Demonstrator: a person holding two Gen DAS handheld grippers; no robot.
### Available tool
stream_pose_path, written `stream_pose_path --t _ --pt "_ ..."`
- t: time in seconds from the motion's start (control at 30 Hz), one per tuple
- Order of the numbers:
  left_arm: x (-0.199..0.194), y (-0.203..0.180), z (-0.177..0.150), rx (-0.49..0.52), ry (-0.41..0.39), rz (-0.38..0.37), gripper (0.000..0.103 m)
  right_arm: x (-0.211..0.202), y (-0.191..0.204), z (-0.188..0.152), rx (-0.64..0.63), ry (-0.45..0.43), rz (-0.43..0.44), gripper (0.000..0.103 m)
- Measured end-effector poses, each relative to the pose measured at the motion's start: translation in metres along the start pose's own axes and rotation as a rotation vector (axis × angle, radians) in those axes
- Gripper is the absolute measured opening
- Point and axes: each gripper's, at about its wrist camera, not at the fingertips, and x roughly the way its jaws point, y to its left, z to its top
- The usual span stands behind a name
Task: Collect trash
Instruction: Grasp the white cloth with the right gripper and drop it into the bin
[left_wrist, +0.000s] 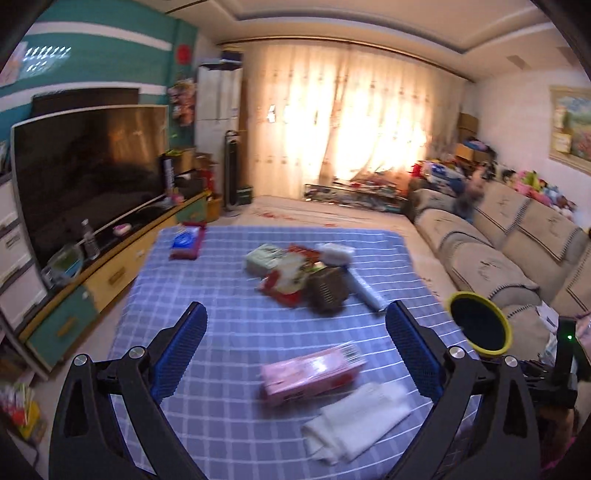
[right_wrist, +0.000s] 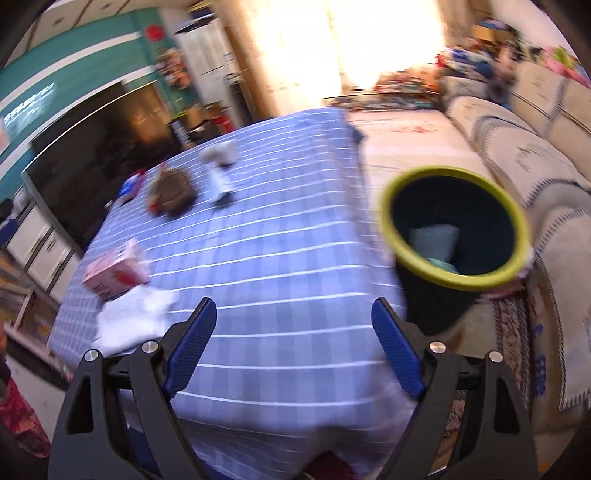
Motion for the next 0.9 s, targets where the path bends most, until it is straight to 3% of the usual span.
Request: stream_pose_path --t 0.23,0.57,0.77,0.9 --pt "-0.012 0.051 -0.021 -0.062 -0.001 0.038 0.096 0.035 0.09 -0.005 -0.179 0.07 0.124 0.081" --pt "0.003 0.049 -0.028 -0.078 0.032 0.052 0.096 0.079 0.139 -0.021 -0.279 0.184 0.162 0.085" --pt "0.013 0.055 -0.035 -0.091 0.056 0.045 0.096 0.088 0.169 -0.035 -0.378 0.18 0.112 0.093" --pt "0.015 0.061 -0.04 -0.107 0.066 0.048 0.096 0.09 0.176 -0.041 -0.429 0.142 0.048 0.083"
